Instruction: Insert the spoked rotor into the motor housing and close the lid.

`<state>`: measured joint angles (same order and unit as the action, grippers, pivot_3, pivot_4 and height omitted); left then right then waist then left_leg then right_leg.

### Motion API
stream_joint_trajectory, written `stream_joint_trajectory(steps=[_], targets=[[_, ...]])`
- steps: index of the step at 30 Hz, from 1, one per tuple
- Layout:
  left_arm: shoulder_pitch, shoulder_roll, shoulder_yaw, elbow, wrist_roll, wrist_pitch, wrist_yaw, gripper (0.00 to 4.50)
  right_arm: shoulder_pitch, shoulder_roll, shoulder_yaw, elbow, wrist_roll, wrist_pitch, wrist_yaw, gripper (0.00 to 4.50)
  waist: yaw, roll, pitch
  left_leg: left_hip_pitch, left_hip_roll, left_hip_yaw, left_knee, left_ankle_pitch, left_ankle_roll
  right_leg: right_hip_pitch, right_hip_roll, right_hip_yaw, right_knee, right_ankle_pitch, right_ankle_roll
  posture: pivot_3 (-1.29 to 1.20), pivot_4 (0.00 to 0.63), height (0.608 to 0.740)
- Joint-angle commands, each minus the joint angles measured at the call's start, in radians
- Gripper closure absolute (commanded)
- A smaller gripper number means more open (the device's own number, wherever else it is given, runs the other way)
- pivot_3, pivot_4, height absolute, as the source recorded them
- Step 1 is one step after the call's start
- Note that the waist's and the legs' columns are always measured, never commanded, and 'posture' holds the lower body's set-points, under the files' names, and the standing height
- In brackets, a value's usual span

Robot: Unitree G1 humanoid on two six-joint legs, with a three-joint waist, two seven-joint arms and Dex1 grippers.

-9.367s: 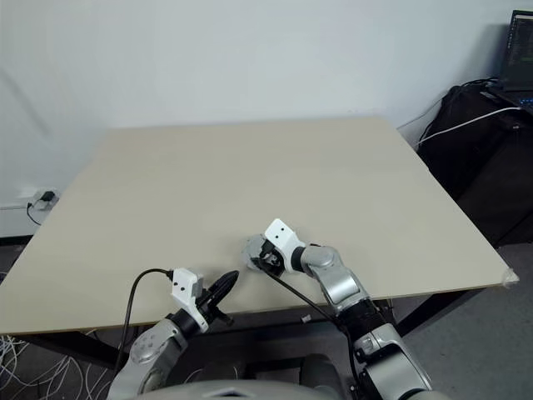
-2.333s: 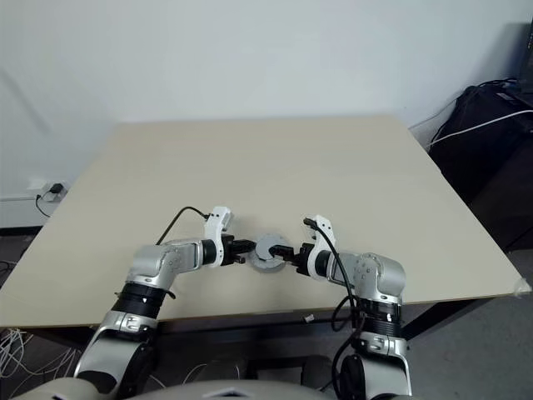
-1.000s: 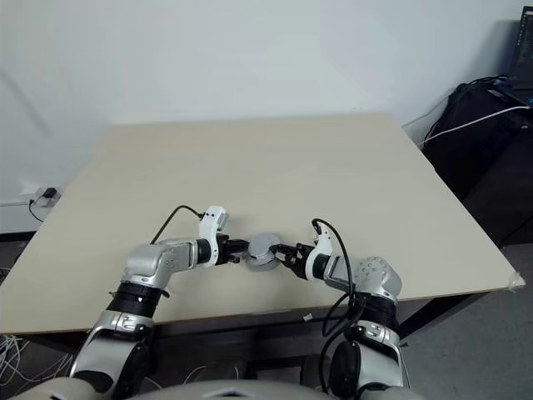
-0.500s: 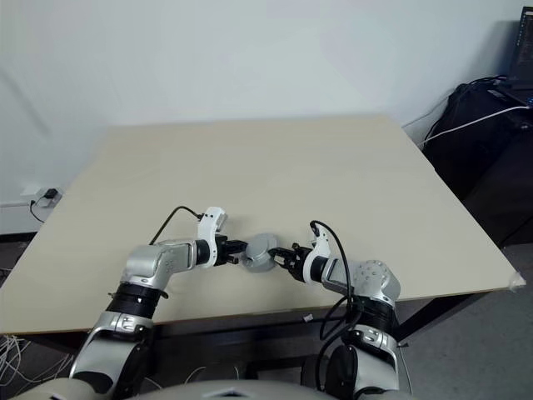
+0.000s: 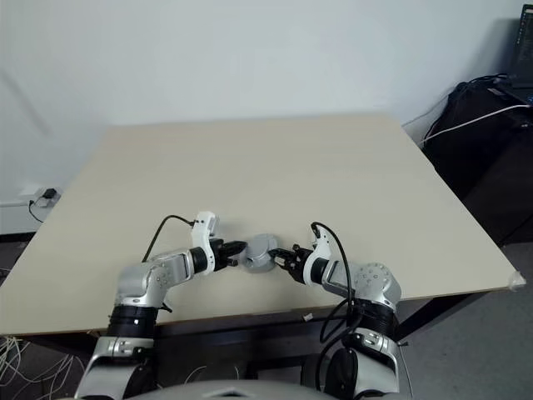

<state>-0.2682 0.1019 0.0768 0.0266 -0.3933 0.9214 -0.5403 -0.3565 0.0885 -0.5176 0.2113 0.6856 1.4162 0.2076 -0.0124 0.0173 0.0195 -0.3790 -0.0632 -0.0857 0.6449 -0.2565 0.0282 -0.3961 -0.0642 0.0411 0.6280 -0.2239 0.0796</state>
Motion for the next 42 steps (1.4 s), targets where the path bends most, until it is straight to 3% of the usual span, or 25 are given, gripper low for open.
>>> stream_joint_trajectory(steps=[1, 6, 13, 19, 29, 32, 42], targets=[[0.025, -0.039, 0.073, -0.164, -0.111, -0.02, 0.017, 4.5, 0.003, 0.001, 0.001, -0.012, 0.005, -0.004, -0.022, 3.21, -0.004, 0.0, 0.0, 0.0, 0.0, 0.001, 0.0, 0.0, 0.0, 0.0, 0.0, 0.0, 0.0, 0.0, 0.0, 0.0, 0.0, 0.74], [0.128, -0.131, 0.208, -0.29, -0.321, -0.019, 0.057, 4.5, 0.007, 0.003, -0.006, -0.017, 0.026, -0.009, -0.022, 3.21, -0.013, 0.001, 0.0, 0.0, 0.002, 0.002, -0.001, 0.001, 0.002, -0.001, 0.0, 0.0, 0.0, 0.0, -0.002, 0.0, 0.0, 0.74], [0.4, -0.209, 0.297, -0.327, -0.582, 0.037, 0.092, 4.5, 0.012, 0.033, -0.029, -0.077, 0.132, -0.021, 0.03, 3.21, -0.014, -0.003, 0.006, 0.0, 0.002, 0.003, 0.0, -0.001, 0.004, -0.001, 0.001, 0.0, 0.0, -0.003, -0.006, 0.0, 0.0, 0.74], [0.566, -0.24, 0.303, -0.314, -0.711, -0.004, 0.098, 4.5, 0.001, 0.062, -0.03, -0.105, 0.198, -0.019, 0.045, 3.21, -0.021, -0.003, 0.014, -0.001, 0.003, 0.004, 0.002, -0.001, 0.003, -0.001, 0.001, 0.0, -0.001, -0.007, -0.002, 0.0, 0.0, 0.74], [0.682, -0.324, 0.259, -0.258, -0.889, -0.15, 0.115, 4.5, -0.016, 0.103, -0.015, -0.11, 0.271, -0.018, 0.022, 3.21, -0.024, -0.003, 0.017, -0.002, 0.003, 0.005, 0.001, -0.003, 0.0, -0.004, -0.001, 0.0, -0.001, -0.008, -0.004, 0.0, 0.0, 0.74], [0.698, -0.319, 0.217, -0.24, -0.928, -0.164, 0.108, 3.89, -0.018, 0.108, 0.004, -0.113, 0.284, -0.005, 0.014, 3.21, -0.024, -0.003, 0.018, -0.003, 0.004, 0.005, 0.001, -0.004, -0.001, -0.004, -0.001, -0.001, -0.001, -0.008, -0.005, 0.0, 0.0, 0.74], [0.667, -0.274, 0.151, -0.224, -0.99, -0.214, 0.078, 0.63, -0.004, 0.13, 0.051, -0.122, 0.323, 0.021, -0.022, 3.21, -0.024, -0.003, 0.019, -0.003, 0.004, 0.005, 0.001, -0.004, -0.001, -0.005, 0.0, -0.001, -0.001, -0.008, -0.005, 0.0, 0.0, 0.74]])
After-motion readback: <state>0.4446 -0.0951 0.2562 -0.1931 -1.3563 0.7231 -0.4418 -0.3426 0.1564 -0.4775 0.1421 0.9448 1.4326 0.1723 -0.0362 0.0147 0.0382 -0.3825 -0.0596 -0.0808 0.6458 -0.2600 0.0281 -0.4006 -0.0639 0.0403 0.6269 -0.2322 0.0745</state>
